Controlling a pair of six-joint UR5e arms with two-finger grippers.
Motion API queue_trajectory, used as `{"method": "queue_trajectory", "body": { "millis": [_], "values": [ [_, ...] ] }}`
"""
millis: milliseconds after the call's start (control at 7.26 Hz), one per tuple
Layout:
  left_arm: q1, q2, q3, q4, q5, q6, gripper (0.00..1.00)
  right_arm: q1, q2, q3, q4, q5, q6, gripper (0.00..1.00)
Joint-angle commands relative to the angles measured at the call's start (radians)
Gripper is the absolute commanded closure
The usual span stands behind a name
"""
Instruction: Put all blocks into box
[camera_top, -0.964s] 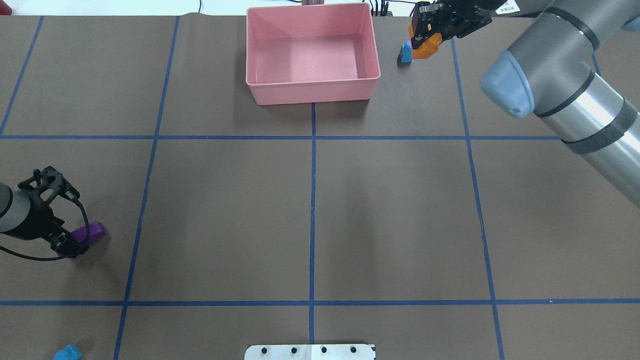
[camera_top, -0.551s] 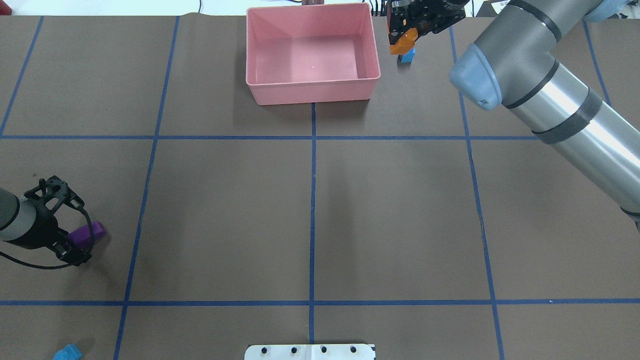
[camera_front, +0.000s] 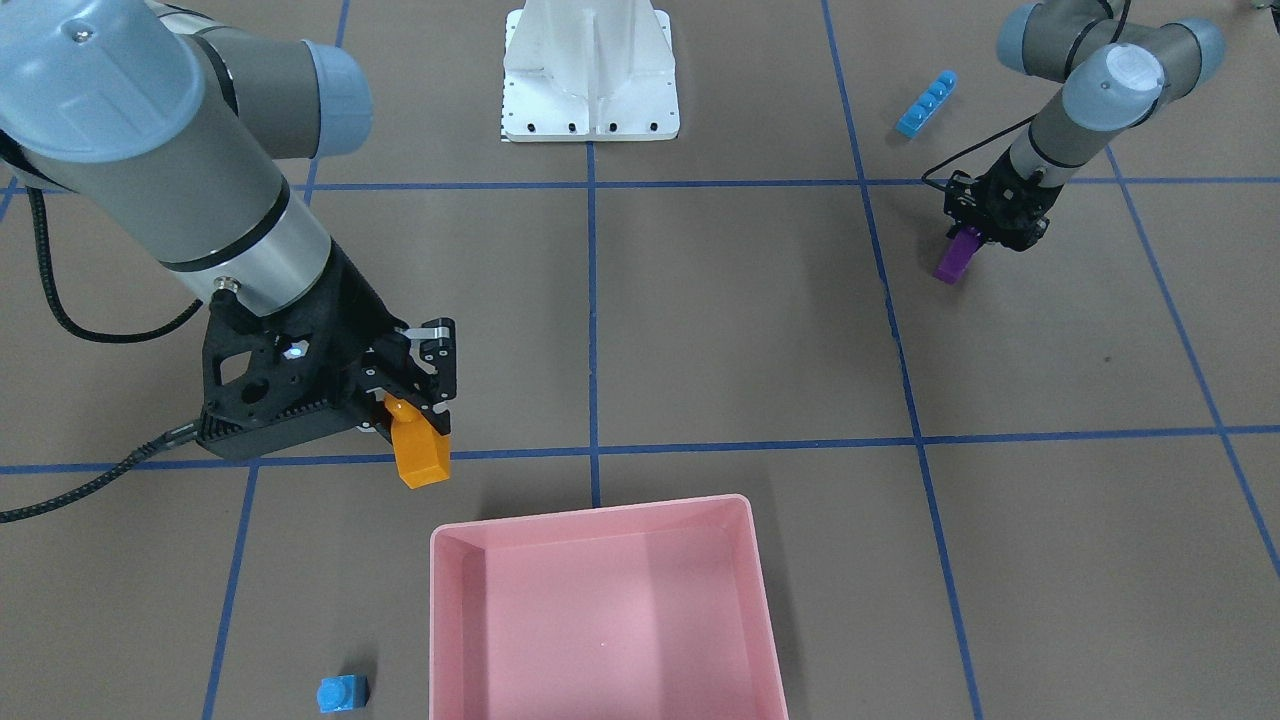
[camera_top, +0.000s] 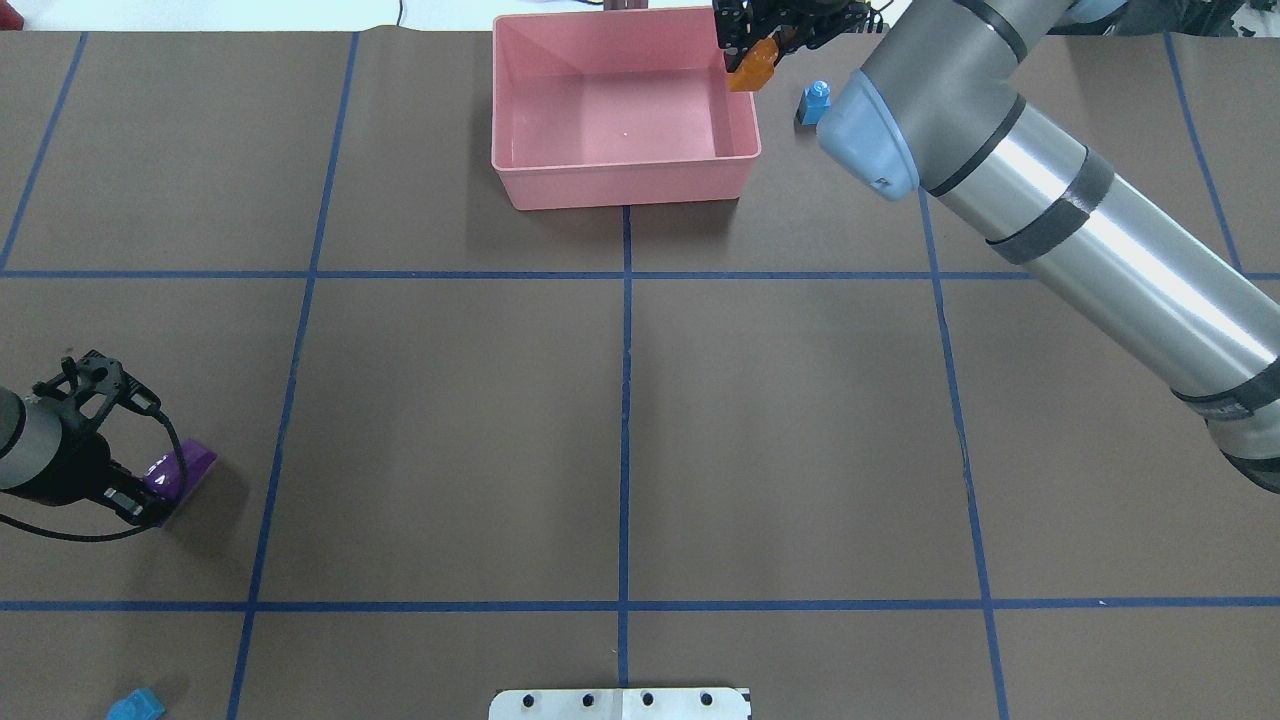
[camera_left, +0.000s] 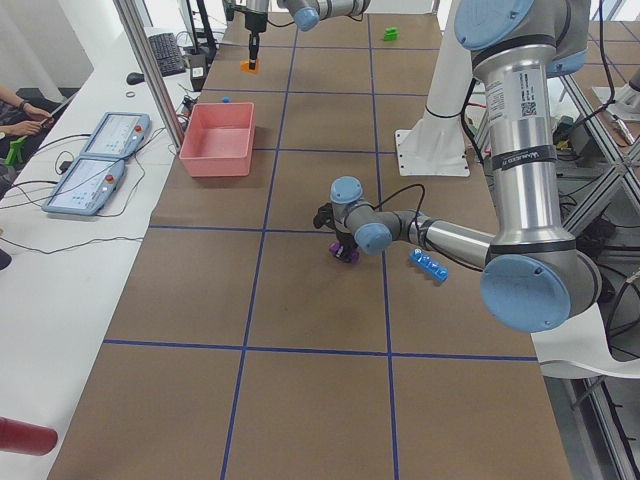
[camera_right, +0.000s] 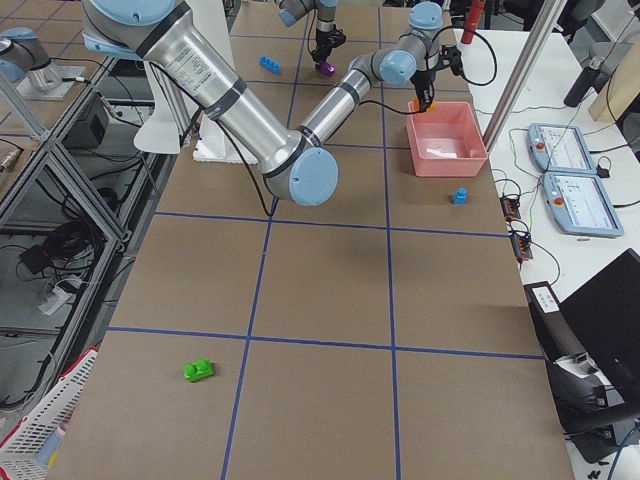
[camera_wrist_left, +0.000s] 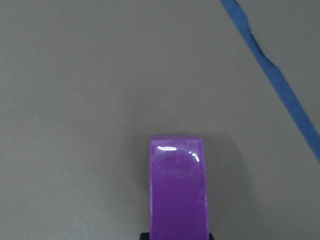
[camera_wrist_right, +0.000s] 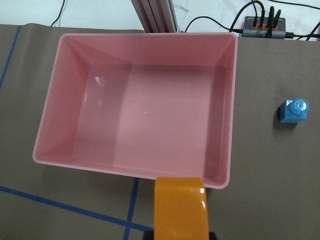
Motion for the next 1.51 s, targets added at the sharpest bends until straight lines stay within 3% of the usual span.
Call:
{"method": "queue_trajectory", "body": {
  "millis": [0, 275, 688, 826, 964, 1101, 1239, 1377],
  "values": [
    [-0.006, -0.011, -0.083, 0.021, -0.045, -0.106, 1.00, -0.029, 0.118, -0.174, 0.060, -0.085, -0.001, 1.00],
    [-0.061, -0.052, -0.088, 0.024, -0.058, -0.125, 1.00, -0.043, 0.169, -0.361, 0.263, -0.167, 0.001, 1.00],
    [-0.172, -0.297, -0.086, 0.311, -0.109, -0.123, 1.00, -0.112, 0.302, -0.689, 0.487, -0.328, 0.002, 1.00],
    [-0.187, -0.330, -0.082, 0.338, -0.110, -0.123, 1.00, -0.141, 0.327, -0.760, 0.508, -0.380, 0.002, 1.00],
    [-0.207, -0.342, -0.080, 0.338, -0.131, -0.123, 1.00, -0.155, 0.327, -0.770, 0.510, -0.398, 0.002, 0.99],
    [-0.233, -0.369, -0.074, 0.343, -0.145, -0.125, 1.00, -0.158, 0.327, -0.770, 0.511, -0.399, 0.002, 0.23],
    [-0.255, -0.411, -0.070, 0.361, -0.147, -0.126, 1.00, -0.158, 0.327, -0.770, 0.511, -0.399, 0.004, 0.01],
    [-0.281, -0.478, -0.066, 0.420, -0.167, -0.129, 1.00, -0.155, 0.327, -0.767, 0.511, -0.390, 0.005, 0.01]
  ]
}}
